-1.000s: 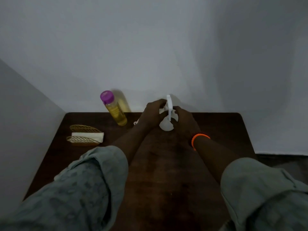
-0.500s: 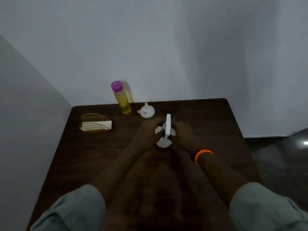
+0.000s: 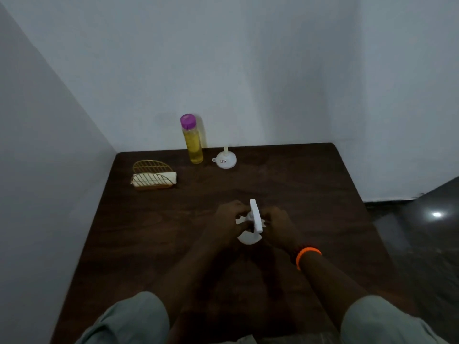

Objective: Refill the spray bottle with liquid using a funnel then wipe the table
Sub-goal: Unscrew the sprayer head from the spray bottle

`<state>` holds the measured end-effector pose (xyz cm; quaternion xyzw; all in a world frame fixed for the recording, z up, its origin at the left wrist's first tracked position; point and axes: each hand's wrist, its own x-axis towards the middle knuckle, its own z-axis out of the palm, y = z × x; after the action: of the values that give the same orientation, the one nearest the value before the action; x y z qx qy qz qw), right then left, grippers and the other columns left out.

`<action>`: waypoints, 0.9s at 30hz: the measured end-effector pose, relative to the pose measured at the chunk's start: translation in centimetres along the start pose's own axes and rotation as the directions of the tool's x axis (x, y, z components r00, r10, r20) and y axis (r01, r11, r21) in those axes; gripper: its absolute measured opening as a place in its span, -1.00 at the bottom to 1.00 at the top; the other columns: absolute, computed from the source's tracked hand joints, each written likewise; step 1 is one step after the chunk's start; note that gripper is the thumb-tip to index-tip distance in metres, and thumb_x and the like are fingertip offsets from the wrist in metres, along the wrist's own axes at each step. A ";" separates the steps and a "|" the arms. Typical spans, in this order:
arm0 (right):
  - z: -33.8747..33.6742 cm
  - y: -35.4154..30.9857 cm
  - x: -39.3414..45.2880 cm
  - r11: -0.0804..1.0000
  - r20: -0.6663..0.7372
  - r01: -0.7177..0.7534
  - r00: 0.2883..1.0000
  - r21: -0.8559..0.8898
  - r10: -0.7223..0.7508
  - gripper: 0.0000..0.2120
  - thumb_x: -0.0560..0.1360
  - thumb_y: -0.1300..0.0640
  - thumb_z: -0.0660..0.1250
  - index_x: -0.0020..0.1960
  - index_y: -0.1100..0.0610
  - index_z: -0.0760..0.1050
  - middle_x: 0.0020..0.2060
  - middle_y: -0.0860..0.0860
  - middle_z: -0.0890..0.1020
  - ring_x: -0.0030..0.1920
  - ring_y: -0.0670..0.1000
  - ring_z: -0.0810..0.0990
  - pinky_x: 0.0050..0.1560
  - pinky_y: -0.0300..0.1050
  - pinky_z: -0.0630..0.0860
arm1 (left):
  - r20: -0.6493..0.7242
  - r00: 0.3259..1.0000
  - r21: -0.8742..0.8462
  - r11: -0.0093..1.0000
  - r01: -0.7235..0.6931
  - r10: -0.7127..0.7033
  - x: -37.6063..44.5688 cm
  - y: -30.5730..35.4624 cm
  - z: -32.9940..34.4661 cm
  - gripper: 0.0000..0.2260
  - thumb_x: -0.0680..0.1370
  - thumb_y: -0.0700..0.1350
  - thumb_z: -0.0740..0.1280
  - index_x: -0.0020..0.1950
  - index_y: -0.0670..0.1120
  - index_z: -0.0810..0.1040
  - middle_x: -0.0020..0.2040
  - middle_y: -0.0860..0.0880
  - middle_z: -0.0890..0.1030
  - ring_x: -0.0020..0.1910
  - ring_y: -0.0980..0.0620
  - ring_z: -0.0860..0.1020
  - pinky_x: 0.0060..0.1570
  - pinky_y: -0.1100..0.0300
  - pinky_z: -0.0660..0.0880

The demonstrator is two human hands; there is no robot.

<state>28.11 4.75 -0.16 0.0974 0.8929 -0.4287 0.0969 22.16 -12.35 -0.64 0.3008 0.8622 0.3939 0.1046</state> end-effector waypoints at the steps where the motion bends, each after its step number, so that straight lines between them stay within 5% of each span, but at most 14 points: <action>1: 0.0 -0.1 -0.1 1.000 -0.001 0.014 1.000 -0.008 -0.014 -0.91 0.46 0.16 0.46 -0.07 0.17 0.69 -0.20 0.10 0.72 -0.22 -0.06 0.66 -0.16 -0.08 0.63 | -0.005 1.000 0.011 1.000 -0.006 0.006 0.0 0.1 0.0 -0.84 0.50 -0.11 0.48 -0.01 -0.19 0.71 -0.05 -0.10 0.69 -0.08 0.00 0.63 -0.01 0.11 0.53; 5: 0.2 -0.1 -0.3 0.999 -0.028 0.032 0.999 -0.037 -0.033 -0.87 0.47 0.21 0.42 -0.02 0.19 0.69 -0.17 0.11 0.73 -0.16 0.02 0.70 -0.11 -0.04 0.63 | -0.063 0.998 0.042 0.999 0.013 -0.011 -0.4 0.0 0.5 -0.80 0.49 -0.10 0.50 0.00 -0.22 0.71 -0.04 -0.14 0.70 -0.05 -0.05 0.65 0.04 0.11 0.53; 11: 0.7 -0.1 -0.6 0.999 -0.065 0.026 0.998 -0.029 -0.028 -0.86 0.46 0.26 0.42 0.00 0.17 0.68 -0.17 0.06 0.72 -0.28 -0.21 0.60 -0.29 -0.44 0.50 | -0.192 0.976 0.024 0.993 0.113 -0.106 -1.1 -0.5 1.9 -0.80 0.49 0.08 0.47 -0.09 -0.04 0.67 -0.17 0.04 0.67 -0.20 0.11 0.60 -0.16 0.21 0.51; 15: 1.1 -0.2 -0.8 0.999 -0.095 0.017 0.995 -0.029 -0.020 -0.79 0.41 0.34 0.41 -0.02 0.13 0.69 -0.34 -0.21 0.58 -0.33 -0.36 0.53 -0.32 -0.54 0.43 | -0.291 0.937 0.004 0.979 0.202 -0.192 -1.4 0.1 2.5 -0.75 0.49 0.22 0.41 -0.16 0.04 0.61 -0.27 0.15 0.59 -0.30 0.22 0.53 -0.27 0.31 0.45; 22: 1.4 0.0 -0.8 0.999 -0.122 -0.002 0.993 -0.033 -0.002 -0.75 0.33 0.36 0.41 -0.09 0.08 0.69 -0.42 -0.28 0.52 -0.33 -0.41 0.55 -0.40 -0.52 0.42 | -0.126 0.990 -0.072 0.996 0.051 -0.060 -2.0 -0.4 1.0 -0.84 0.52 -0.08 0.46 0.09 -0.04 0.71 -0.01 0.01 0.72 -0.03 0.10 0.67 0.03 0.12 0.58; 27: 1.8 0.5 -0.5 0.997 -0.116 -0.015 0.993 -0.079 0.005 -0.74 0.35 0.37 0.41 0.00 0.19 0.68 -0.25 -0.09 0.65 -0.31 -0.27 0.50 -0.37 -0.49 0.35 | -0.143 0.966 -0.101 0.974 0.201 -0.215 -0.7 -0.2 1.3 -0.79 0.43 0.10 0.48 -0.08 -0.01 0.62 -0.19 0.08 0.66 -0.19 0.15 0.62 -0.16 0.17 0.57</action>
<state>28.83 3.61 -1.46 0.1227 0.9130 -0.3857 0.0510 23.19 -12.03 -1.72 0.1727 0.8767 0.4394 0.0919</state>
